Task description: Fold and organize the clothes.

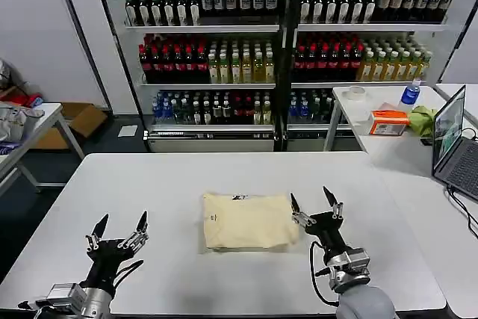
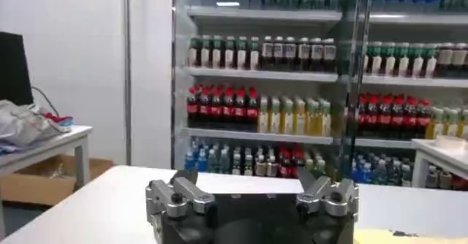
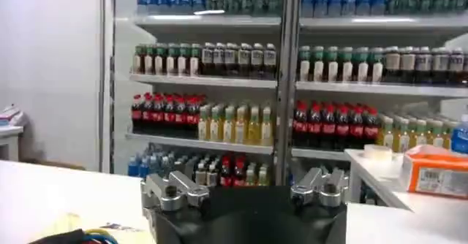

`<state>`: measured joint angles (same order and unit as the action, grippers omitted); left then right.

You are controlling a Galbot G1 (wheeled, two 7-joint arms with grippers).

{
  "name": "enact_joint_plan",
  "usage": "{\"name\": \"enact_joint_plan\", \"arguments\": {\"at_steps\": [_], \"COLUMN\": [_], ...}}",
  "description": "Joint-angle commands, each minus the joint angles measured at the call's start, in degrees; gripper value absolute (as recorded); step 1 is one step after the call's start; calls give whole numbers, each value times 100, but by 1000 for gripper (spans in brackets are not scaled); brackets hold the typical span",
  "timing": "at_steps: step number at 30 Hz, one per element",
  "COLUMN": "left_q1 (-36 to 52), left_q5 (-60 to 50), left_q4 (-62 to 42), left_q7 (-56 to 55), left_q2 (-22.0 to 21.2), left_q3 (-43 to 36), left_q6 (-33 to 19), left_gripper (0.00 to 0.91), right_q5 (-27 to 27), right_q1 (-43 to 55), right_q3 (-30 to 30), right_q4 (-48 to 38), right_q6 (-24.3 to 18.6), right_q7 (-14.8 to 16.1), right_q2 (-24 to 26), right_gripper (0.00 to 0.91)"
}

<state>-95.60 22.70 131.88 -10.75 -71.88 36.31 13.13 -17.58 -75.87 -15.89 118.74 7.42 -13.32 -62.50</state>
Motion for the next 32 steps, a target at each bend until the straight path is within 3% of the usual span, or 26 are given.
{"name": "enact_joint_plan", "arguments": {"at_steps": [1,32], "left_q1": [9,-9], "left_q5": [-37,-90], "left_q4": [3,-37], "left_q7": [11,73], "left_q2": [3,-61], "left_q3": [-24,1], "left_q6": [27,30], "left_gripper": [907,907], "right_q5": [198,146], "right_q1": [-99,59], "right_q3": [0,14], "right_q4": [134,122], "right_q6": [14,123], "right_q7": [-7,-139], "right_q2": [9,-118], "right_gripper": [907,907]}}
